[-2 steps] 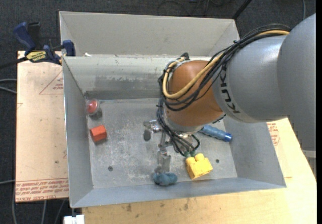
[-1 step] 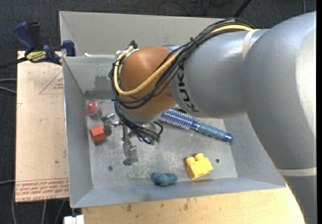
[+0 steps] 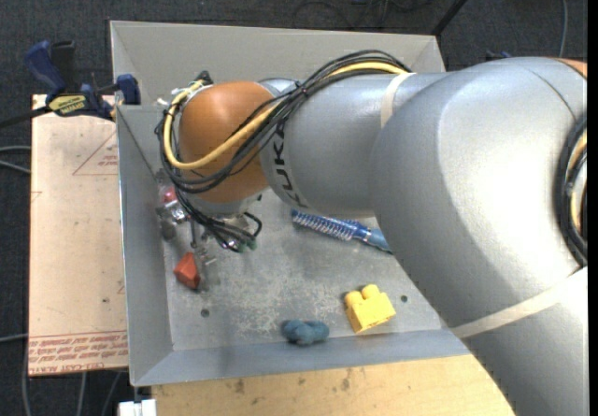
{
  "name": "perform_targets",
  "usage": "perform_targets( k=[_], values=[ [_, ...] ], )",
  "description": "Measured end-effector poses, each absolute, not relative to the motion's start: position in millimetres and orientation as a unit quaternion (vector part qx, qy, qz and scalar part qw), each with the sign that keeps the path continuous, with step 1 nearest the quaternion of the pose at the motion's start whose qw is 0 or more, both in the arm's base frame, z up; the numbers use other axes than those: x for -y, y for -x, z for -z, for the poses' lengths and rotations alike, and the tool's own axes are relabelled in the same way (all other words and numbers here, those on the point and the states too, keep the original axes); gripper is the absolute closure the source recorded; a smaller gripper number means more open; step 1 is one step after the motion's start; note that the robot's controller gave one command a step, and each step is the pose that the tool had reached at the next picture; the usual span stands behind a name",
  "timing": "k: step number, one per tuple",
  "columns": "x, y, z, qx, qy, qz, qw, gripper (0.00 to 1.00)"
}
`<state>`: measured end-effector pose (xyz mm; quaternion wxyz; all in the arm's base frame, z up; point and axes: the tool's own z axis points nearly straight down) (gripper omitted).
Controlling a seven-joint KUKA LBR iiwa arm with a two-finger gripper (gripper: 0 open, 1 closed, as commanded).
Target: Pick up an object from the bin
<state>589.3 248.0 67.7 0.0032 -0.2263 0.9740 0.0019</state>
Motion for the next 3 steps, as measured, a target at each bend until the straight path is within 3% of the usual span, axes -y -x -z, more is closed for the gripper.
perform_targets(
  k=[1,2,3],
  values=[
    [-246,-588.2,-70,-0.974,0.225,-0.001,0.001,1.00],
    [-249,-596.1,-178,-0.969,0.247,-0.001,0.007,1.00],
    [-183,-654.6,-365,-0.893,0.450,0.001,0.006,1.00]
  ],
)
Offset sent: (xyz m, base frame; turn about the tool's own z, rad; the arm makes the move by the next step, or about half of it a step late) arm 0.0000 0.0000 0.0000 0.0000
